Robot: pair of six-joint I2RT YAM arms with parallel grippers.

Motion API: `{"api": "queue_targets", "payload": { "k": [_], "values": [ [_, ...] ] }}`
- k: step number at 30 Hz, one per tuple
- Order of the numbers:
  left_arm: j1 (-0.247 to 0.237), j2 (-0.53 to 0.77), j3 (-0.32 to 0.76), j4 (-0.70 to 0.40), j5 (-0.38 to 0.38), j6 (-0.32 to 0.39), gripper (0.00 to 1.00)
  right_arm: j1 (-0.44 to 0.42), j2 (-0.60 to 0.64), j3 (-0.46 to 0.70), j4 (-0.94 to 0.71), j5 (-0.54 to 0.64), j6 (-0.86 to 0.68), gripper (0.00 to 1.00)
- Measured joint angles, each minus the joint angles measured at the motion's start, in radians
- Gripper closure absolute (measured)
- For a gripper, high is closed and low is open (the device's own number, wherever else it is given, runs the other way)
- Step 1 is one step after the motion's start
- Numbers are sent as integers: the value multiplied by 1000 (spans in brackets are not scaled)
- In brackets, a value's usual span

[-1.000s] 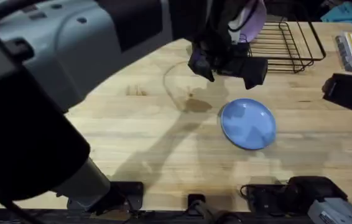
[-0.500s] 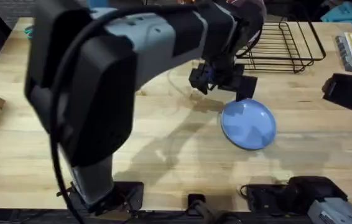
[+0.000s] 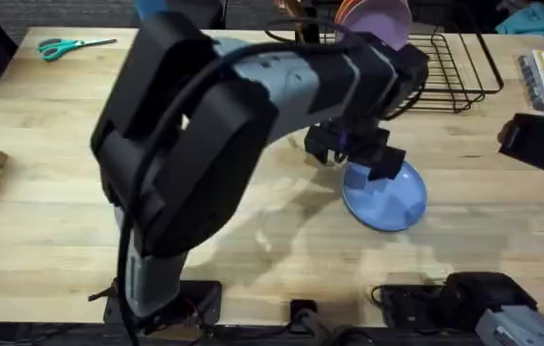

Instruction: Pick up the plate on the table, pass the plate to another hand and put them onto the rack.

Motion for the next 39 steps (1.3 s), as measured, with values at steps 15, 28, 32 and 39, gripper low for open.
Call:
{"api": "queue_targets", "payload": {
  "k": [15, 28, 32, 39],
  "values": [
    [-15, 26, -2, 5, -36, 0, 27, 0, 0, 0, 0, 0, 3, 9],
    [-34, 41, -2, 4, -84, 0, 98, 0, 0, 0, 0, 0, 3, 9],
    [-32, 41, -2, 3, -83, -1, 293, 0, 0, 0, 0, 0, 3, 9],
    [-32, 42, -1, -1, -58, -4, 598, 0, 0, 0, 0, 0, 3, 9]
  ]
}}
